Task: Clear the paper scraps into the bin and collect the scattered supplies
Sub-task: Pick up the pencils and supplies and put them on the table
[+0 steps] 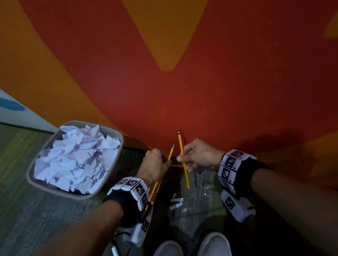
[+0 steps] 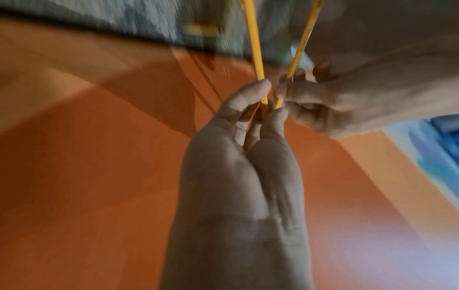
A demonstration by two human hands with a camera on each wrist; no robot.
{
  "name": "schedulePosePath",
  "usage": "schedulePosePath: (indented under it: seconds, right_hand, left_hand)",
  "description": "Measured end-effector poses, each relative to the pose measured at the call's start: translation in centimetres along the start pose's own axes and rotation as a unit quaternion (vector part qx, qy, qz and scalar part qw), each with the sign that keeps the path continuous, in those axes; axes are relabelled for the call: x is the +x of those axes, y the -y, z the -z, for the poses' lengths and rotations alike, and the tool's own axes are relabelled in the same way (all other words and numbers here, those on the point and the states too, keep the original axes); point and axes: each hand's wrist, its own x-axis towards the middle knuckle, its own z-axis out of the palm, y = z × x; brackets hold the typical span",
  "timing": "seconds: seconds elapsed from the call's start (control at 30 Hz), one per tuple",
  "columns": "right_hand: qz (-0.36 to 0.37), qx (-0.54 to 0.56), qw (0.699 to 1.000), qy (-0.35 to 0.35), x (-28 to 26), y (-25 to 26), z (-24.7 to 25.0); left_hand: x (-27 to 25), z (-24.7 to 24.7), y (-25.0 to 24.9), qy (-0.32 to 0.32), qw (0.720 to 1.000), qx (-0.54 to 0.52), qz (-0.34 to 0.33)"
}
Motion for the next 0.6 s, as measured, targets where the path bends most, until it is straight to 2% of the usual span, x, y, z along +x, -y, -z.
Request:
schedulePosePath:
  seconds: [0.13,0.33,0.6]
  right_hand:
    - [0.053,-0.02,0.997,-0.047,-6.6,4.7,2.8]
    - [0.137,-0.039,0.981,-0.134,-17.8,11.0,6.7]
    - [0.164,-0.03,0.964,-0.209,-32.7,14.2,11.1]
  left_hand:
    - [-2.8,5.8,-7.0,-0.043,0.995,-0.019,-0.083]
    - [-7.6,12.4,-18.0,-0.06,0.979,-0.022,-0.191]
    - [-15.4,15.3,-30.8,-0.082,0.951,-0.002,-0.298]
